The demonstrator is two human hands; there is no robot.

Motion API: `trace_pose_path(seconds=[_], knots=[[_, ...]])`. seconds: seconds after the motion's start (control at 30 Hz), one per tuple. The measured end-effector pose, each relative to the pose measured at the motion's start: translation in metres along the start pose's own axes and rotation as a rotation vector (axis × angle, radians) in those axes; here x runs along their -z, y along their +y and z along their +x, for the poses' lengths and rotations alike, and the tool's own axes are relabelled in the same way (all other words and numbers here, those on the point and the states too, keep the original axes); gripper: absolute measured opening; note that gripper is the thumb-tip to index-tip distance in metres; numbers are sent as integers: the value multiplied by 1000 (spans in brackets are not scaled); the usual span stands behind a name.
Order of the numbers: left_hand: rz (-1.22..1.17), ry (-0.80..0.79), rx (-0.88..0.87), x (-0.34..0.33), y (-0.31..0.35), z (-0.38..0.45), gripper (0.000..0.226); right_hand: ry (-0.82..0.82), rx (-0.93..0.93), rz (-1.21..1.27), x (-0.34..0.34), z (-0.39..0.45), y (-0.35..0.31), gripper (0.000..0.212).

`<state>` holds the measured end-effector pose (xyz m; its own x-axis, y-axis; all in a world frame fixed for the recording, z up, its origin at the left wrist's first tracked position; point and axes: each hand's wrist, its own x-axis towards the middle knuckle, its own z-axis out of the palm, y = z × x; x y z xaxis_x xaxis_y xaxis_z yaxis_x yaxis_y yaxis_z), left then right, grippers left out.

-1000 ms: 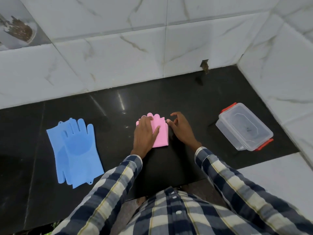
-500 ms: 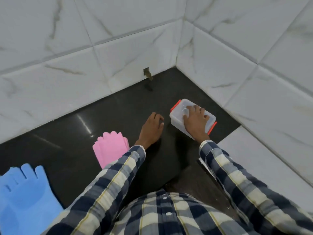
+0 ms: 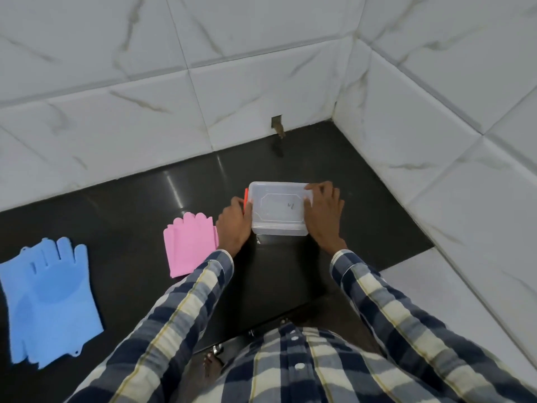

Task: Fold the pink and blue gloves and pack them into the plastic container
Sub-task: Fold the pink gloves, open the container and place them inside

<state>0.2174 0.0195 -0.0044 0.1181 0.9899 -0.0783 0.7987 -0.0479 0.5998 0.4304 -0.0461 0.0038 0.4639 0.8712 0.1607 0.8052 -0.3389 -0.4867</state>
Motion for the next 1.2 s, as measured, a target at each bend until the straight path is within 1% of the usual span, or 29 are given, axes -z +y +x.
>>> trace_pose_path(seconds=[0.03, 0.1, 0.17, 0.23, 0.27, 0.33, 0.43, 0.5, 0.57, 0.6, 0.67, 0.73, 0.77, 0.8, 0.83, 0.87, 0.9, 0.93, 1.0, 1.03, 1.1, 1.17, 1.2], knots=[[-9, -12, 17, 0, -2, -1, 46, -15, -31, 43, 0, 1, 5, 28], [-63, -26, 50, -1, -1, -2, 47, -49, -91, 204, 0, 4, 13, 24], [-122, -12, 79, -3, 4, -4, 46, -61, -169, 383, -1, 6, 18, 20], [-168, 12, 114, -5, 9, -6, 47, -100, -247, 548, -1, 5, 21, 22], [-193, 25, 144, -6, 10, -6, 49, -114, -268, 593, -2, 4, 22, 22], [-259, 27, 213, -6, 10, -4, 52, -123, -284, 623, -2, 5, 24, 20], [-342, -41, 290, -5, 9, 2, 51, -147, -333, 670, 1, 8, 27, 16], [-375, -74, 327, -3, 10, 3, 52, -202, -437, 719, 1, 7, 35, 14], [-406, -78, 347, -3, 10, 4, 53, -270, -535, 701, 1, 3, 43, 12], [-423, -72, 355, -3, 11, 6, 53, -261, -548, 663, 1, 2, 45, 12], [-450, -64, 372, -2, 15, 8, 50, -154, -496, 567, 5, 3, 45, 15], [-485, -57, 393, 1, 21, 12, 47, -64, -318, 442, 12, 10, 39, 21], [-525, -49, 405, 2, 23, 14, 45, -79, -196, 367, 15, 14, 35, 23], [-591, -37, 420, 3, 27, 15, 44, -144, -75, 290, 17, 18, 30, 27], [-667, -24, 439, 4, 30, 16, 43, -238, 22, 201, 18, 22, 24, 37], [-737, -11, 447, 5, 33, 17, 40, -324, 92, 105, 18, 24, 19, 48], [-794, -3, 441, 6, 37, 17, 37, -375, 137, 13, 18, 24, 14, 57], [-837, -3, 425, 6, 39, 16, 35, -380, 163, -55, 17, 23, 9, 61], [-884, -27, 381, 6, 42, 13, 33, -320, 175, -126, 11, 17, 1, 67], [-878, -47, 359, 5, 42, 11, 33, -312, 169, -142, 7, 13, -4, 75], [-851, -71, 350, 3, 43, 6, 33, -372, 125, -147, -1, 4, -14, 97], [-852, -74, 389, 2, 43, 0, 36, -425, 75, -150, -9, -5, -23, 119], [-854, -77, 409, 1, 44, -3, 39, -427, 61, -150, -12, -9, -27, 127]])
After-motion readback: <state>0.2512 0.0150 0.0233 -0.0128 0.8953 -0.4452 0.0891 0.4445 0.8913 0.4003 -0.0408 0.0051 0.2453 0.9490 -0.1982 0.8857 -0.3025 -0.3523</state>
